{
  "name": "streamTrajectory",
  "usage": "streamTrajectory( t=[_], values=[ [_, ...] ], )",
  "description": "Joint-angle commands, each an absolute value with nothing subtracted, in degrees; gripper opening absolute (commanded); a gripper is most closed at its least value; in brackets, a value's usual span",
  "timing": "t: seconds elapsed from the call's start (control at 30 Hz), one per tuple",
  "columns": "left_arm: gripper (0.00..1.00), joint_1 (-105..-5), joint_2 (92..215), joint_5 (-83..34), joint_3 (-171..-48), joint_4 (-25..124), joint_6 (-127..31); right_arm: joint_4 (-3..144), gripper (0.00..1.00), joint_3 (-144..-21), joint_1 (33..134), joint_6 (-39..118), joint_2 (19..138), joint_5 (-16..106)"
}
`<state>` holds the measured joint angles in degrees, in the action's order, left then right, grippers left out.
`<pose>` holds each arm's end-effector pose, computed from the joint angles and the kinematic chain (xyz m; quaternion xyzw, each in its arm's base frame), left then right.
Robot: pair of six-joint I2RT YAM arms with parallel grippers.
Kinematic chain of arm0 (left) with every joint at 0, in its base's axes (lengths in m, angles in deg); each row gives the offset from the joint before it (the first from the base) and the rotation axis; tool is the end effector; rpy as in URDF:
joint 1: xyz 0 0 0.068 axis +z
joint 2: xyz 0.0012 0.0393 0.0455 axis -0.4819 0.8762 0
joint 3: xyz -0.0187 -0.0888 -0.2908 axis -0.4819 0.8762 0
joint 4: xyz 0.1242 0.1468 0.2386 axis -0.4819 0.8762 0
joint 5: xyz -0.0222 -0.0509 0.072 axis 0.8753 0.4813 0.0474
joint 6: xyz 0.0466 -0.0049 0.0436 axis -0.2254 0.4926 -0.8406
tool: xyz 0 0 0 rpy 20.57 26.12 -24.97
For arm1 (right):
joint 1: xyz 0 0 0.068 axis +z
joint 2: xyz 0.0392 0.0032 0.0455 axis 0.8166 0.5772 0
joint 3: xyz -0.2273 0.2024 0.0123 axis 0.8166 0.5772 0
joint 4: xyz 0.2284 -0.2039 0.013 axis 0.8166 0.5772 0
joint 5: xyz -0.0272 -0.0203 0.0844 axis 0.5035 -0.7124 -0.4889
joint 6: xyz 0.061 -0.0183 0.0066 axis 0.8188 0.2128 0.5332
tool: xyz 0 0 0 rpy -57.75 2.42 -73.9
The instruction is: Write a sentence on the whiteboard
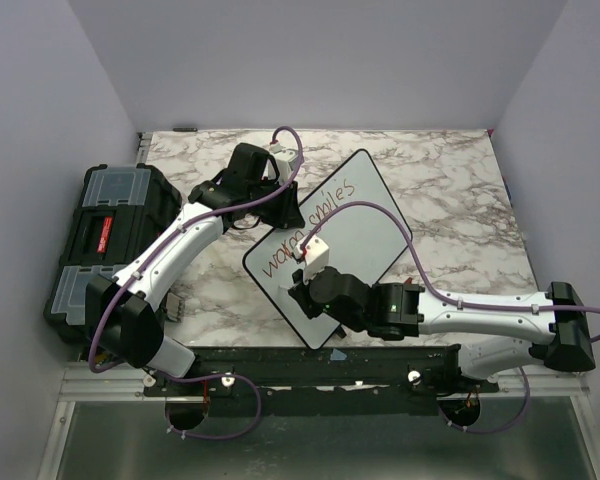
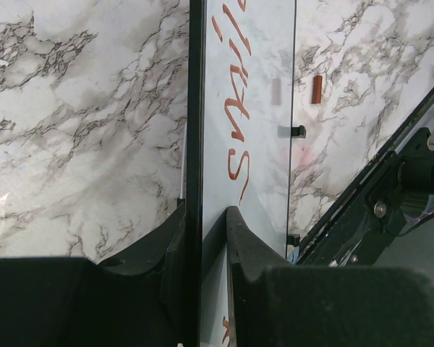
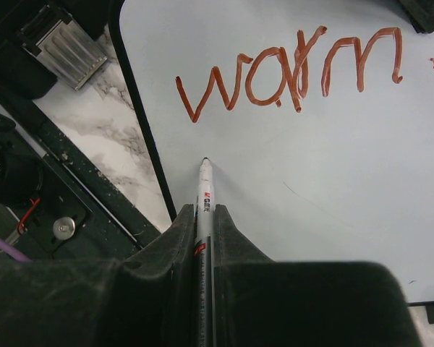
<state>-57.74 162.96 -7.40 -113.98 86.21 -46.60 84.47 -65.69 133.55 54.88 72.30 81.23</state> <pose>0.3196 -0.2009 0.3498 0.2126 0.8718 -0.3273 0.2961 0.0897 0.3297 0.3189 -0.2873 0.7991 0.2350 0.4730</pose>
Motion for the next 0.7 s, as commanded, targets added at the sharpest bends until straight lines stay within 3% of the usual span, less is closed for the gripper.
streamTrajectory(
  t=[0.0, 0.67],
  values=[
    [0.00, -57.9, 164.1, -11.8, -113.6, 88.8, -50.9, 86.5, 0.01, -64.7, 134.0, 55.1, 72.8, 82.1],
    [0.00, -57.9, 163.8, -12.0, -113.6, 88.9, -51.0, 89.0, 0.01, -61.8, 134.0, 58.7, 72.4, 78.0]
  ],
)
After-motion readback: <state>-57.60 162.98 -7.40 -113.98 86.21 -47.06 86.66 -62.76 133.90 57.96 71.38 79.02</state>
